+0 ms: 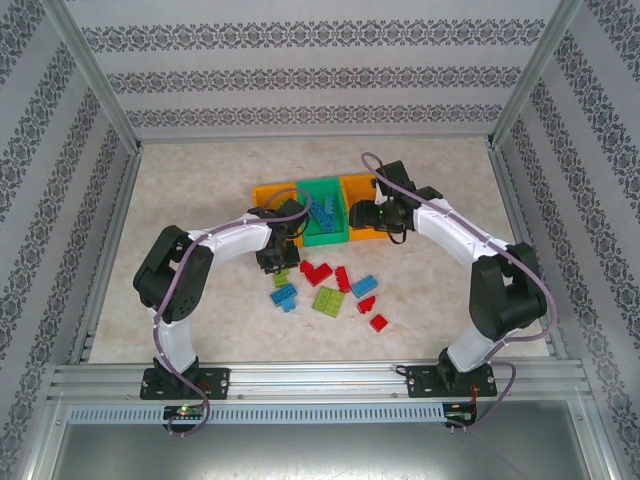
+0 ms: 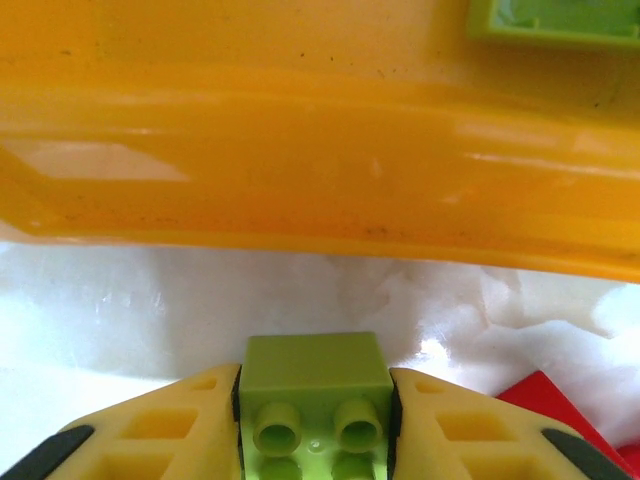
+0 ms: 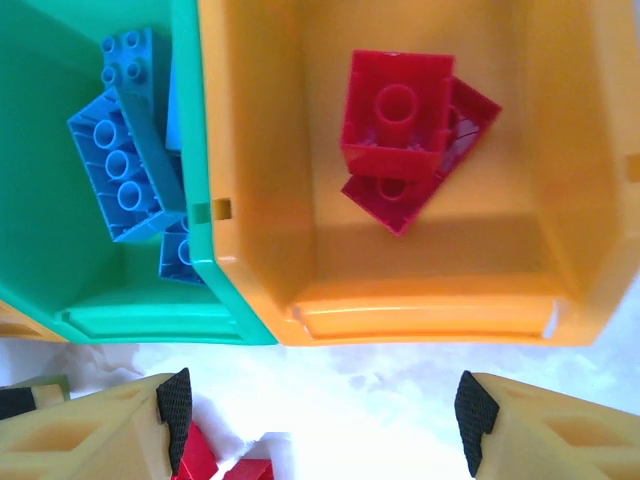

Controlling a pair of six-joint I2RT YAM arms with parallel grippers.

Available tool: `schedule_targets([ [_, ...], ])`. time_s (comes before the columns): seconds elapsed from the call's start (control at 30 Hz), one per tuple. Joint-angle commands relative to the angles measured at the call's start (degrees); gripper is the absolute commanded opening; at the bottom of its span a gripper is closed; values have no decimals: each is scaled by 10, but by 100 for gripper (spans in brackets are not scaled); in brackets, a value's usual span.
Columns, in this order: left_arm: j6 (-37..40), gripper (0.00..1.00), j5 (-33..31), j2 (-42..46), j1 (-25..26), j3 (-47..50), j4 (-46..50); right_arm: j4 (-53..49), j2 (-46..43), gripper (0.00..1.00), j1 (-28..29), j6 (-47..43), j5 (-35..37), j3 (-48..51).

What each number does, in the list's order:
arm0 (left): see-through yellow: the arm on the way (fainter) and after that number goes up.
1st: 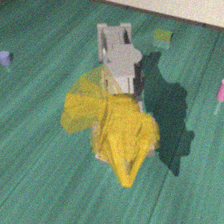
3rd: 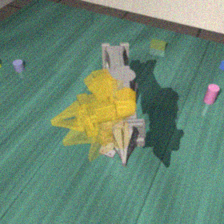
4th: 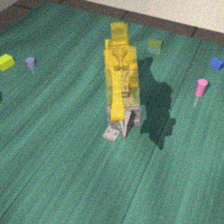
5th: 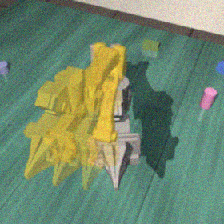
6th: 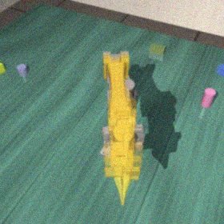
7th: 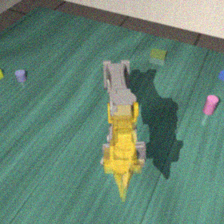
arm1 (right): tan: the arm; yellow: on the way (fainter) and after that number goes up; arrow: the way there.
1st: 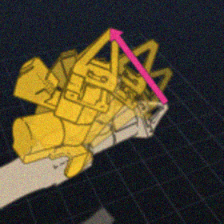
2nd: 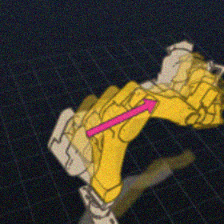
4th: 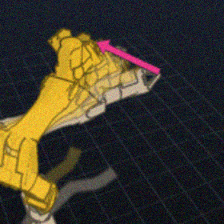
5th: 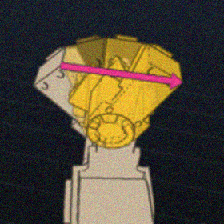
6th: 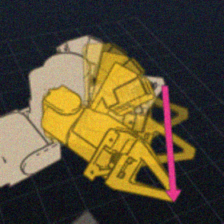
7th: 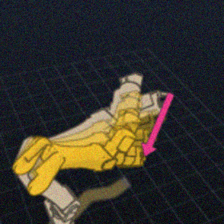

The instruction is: Sort the legos into containers by color

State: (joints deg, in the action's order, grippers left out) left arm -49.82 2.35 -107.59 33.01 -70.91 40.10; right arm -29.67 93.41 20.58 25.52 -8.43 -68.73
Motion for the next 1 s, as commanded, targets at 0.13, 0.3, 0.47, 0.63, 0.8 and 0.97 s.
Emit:
schedule_targets([
  [0.13,7,33,-36,32,12,-27,69,15,-54,74,-28,-4,0,37],
  [0.3,25,33,-59,71,13,-70,105,15,-81,74,-27,-2,1,68],
  [0.47,69,35,-74,50,4,-146,138,31,-113,73,-3,-8,22,129],
  [0.63,109,35,-77,6,-40,-212,138,23,-140,74,38,-17,50,175],
  [0.8,146,36,-80,-57,-79,-284,148,34,-162,74,62,8,51,210],
  [0.97,154,41,-81,-94,-104,-318,140,42,-149,73,109,24,53,204],
])
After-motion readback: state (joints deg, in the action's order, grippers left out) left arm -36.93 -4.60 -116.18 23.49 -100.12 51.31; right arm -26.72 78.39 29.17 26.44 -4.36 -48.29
